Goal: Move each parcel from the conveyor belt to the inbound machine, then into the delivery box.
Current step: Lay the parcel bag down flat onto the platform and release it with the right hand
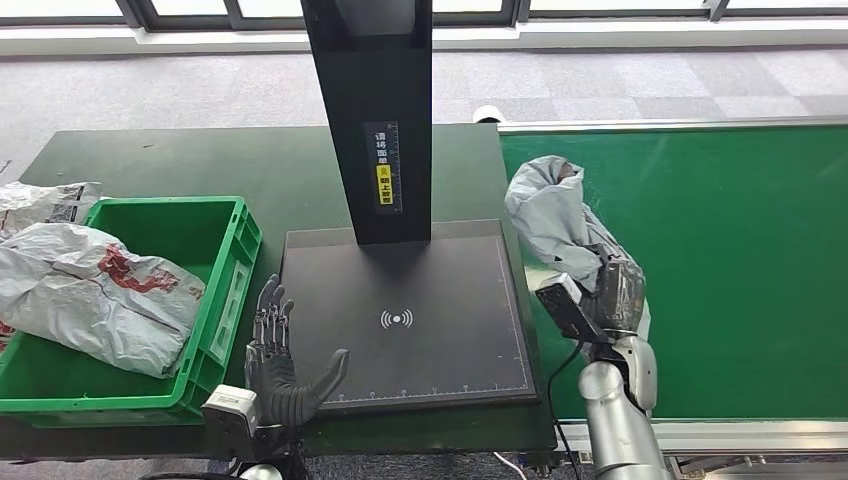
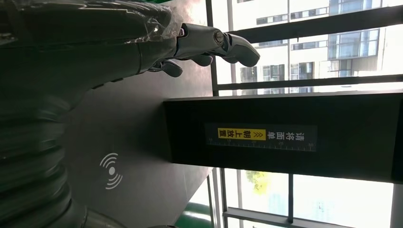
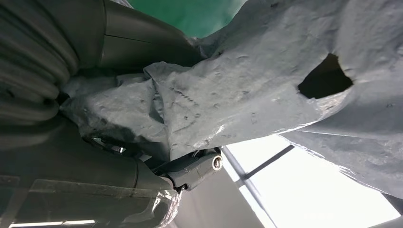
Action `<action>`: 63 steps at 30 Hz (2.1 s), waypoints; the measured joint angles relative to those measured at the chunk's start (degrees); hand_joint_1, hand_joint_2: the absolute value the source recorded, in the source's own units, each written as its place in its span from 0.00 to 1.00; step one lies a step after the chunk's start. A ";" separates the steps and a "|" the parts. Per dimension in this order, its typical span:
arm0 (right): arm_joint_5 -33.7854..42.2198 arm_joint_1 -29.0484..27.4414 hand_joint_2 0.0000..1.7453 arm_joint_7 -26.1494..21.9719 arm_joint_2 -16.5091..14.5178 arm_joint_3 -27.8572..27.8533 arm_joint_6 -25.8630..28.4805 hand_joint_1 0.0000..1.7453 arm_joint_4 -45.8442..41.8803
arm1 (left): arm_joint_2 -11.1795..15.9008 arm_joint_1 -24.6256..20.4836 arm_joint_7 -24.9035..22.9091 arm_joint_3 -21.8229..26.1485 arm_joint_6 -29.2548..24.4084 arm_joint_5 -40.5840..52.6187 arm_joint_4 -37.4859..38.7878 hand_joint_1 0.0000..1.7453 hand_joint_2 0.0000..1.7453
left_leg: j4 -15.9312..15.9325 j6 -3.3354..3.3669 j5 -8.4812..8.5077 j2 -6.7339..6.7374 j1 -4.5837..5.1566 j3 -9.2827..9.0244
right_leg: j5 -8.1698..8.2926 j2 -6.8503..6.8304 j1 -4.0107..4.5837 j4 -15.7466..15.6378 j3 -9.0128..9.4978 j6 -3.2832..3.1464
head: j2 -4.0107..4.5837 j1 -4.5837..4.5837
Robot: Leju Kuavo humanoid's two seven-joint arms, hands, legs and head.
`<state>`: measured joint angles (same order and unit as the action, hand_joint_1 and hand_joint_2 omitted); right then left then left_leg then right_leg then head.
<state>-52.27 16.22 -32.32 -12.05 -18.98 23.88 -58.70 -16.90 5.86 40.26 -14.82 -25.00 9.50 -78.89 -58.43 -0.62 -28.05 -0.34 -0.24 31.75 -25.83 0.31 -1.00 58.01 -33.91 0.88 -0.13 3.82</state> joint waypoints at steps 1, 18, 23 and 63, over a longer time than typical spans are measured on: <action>-0.22 -0.04 1.00 -0.09 -0.56 1.97 -1.00 1.00 -0.23 | 0.00 -0.04 0.00 0.00 0.09 -0.04 0.04 0.00 1.00 | 0.01 -0.02 0.01 0.00 -0.02 0.00 | 0.00 0.01 0.01 0.00 0.00 0.00 | 0.00 0.00; 2.35 4.99 1.00 -0.63 -5.57 21.35 -1.09 1.00 16.17 | -0.26 -2.14 0.00 0.00 1.32 0.91 3.02 0.00 1.00 | 0.01 -0.08 0.06 -0.05 -0.02 0.01 | 0.01 0.01 -0.01 0.01 -0.02 -0.02 | 0.00 0.00; 2.48 7.00 1.00 -0.32 -5.58 21.69 -0.16 1.00 20.97 | -0.35 -2.66 0.00 0.00 1.47 1.36 4.00 0.00 1.00 | 0.01 -0.08 0.06 -0.05 -0.02 0.01 | 0.01 0.01 0.00 0.01 -0.03 -0.03 | 0.00 0.00; 32.80 3.18 0.00 -7.86 -3.05 24.19 -21.05 0.00 16.03 | 0.44 -5.52 0.00 -4.11 0.27 -1.27 8.91 0.00 1.00 | 0.00 -0.08 0.05 -0.01 0.00 0.04 | 0.02 0.06 -0.01 0.01 -0.12 -0.03 | 0.00 0.00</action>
<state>-19.47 19.40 -40.17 -15.11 5.22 2.82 -42.67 -16.46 0.34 40.26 -18.93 -24.74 8.23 -69.99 -58.43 -0.70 -28.00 -0.35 -0.24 31.79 -25.81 0.36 -1.01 58.02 -34.03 0.85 -0.13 3.82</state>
